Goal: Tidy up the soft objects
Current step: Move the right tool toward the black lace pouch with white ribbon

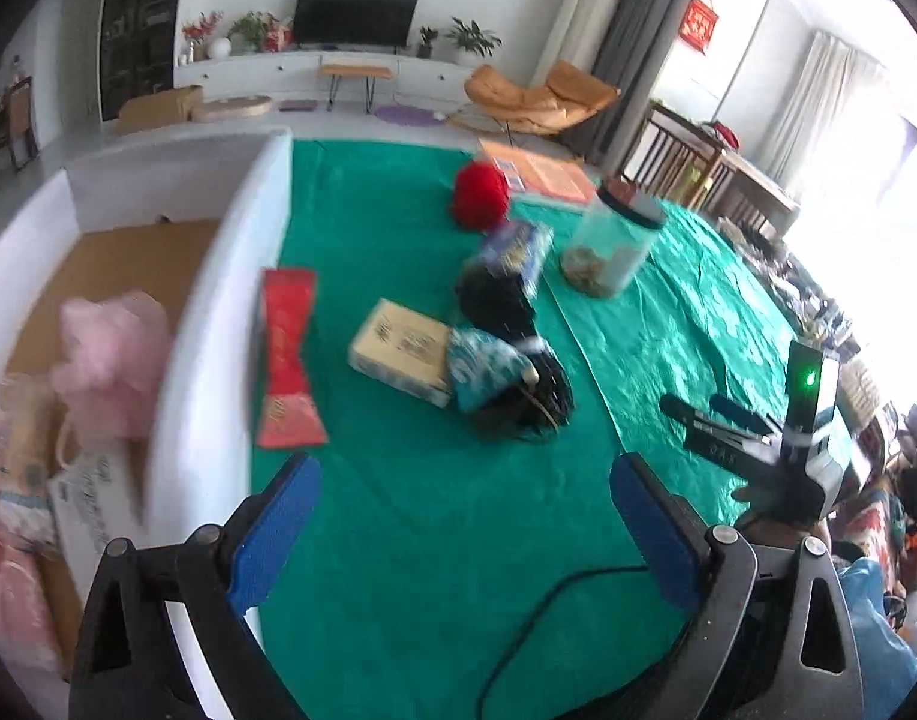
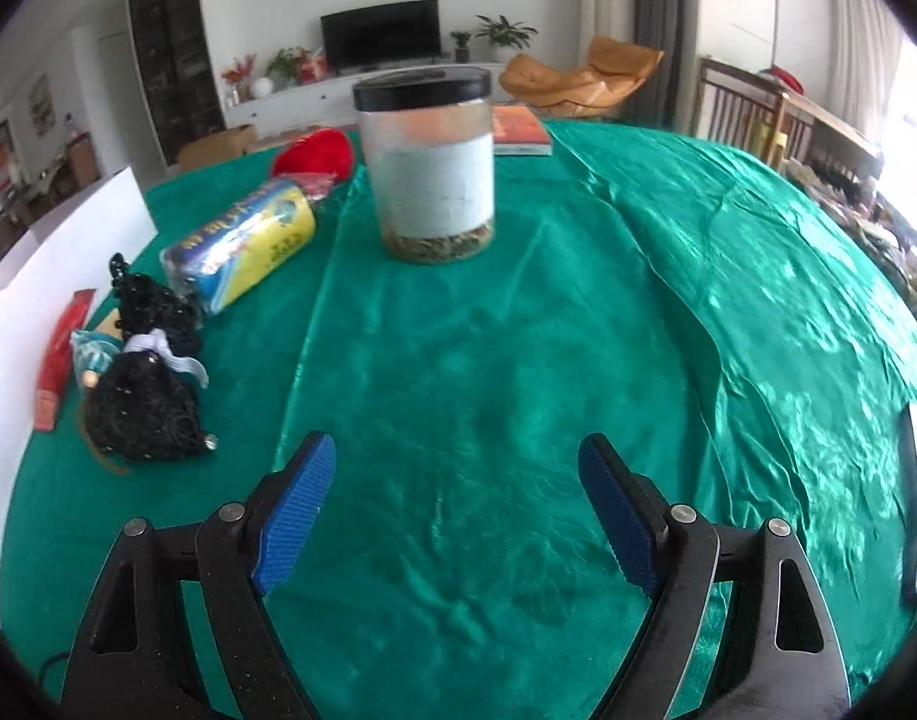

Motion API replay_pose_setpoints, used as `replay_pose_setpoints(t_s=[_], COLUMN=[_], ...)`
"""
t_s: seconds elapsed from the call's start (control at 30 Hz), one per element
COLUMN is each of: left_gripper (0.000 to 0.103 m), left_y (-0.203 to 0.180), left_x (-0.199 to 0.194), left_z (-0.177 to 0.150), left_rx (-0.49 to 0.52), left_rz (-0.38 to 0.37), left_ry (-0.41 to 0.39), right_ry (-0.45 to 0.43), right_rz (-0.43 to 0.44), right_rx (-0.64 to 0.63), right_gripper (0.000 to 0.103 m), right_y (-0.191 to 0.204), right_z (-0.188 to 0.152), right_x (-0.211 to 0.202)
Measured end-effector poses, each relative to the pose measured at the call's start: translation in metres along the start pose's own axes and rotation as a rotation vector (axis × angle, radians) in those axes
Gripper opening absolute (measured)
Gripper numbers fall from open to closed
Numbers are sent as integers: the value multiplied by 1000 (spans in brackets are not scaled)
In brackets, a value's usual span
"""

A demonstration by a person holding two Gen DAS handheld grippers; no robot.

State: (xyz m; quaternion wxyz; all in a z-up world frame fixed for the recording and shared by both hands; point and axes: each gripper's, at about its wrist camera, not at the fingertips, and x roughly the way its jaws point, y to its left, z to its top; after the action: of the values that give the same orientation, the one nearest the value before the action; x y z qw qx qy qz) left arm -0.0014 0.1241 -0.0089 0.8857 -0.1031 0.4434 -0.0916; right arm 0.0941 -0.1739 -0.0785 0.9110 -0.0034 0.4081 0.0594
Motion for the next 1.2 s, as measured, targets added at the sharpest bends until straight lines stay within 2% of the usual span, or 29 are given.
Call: replay_pose_setpoints(t_s=[0.07,0.23,0.4,0.57,0.63,0.93,1.2], left_gripper=[97,97,97,98,103,103,103], left_y=[-11,-20,-16,-16,-13,-10,-9], left_x=[32,84,111,119,121,122,122], left_z=[-11,-20,-18,-17,-18,-16,-16], left_rx=[10,61,80,161,158,160,160], left_rz=[12,132,154,213,205,207,207], left_ry=[46,85,95,69,62,38,38], right_ry=[13,26,68,78,79,86,87], right_rz=[8,-45,-47,-56,-56,-41,-40], right_rx=[17,-30,-8,-5,-6,-13,-15], right_gripper=[85,85,85,86,87,93,93], right_y=[-3,6,3,1,0,0,1], right_z=[1,5,-7,-8,-9,-8,-8], right_x=[2,8,12,16,17,18,18])
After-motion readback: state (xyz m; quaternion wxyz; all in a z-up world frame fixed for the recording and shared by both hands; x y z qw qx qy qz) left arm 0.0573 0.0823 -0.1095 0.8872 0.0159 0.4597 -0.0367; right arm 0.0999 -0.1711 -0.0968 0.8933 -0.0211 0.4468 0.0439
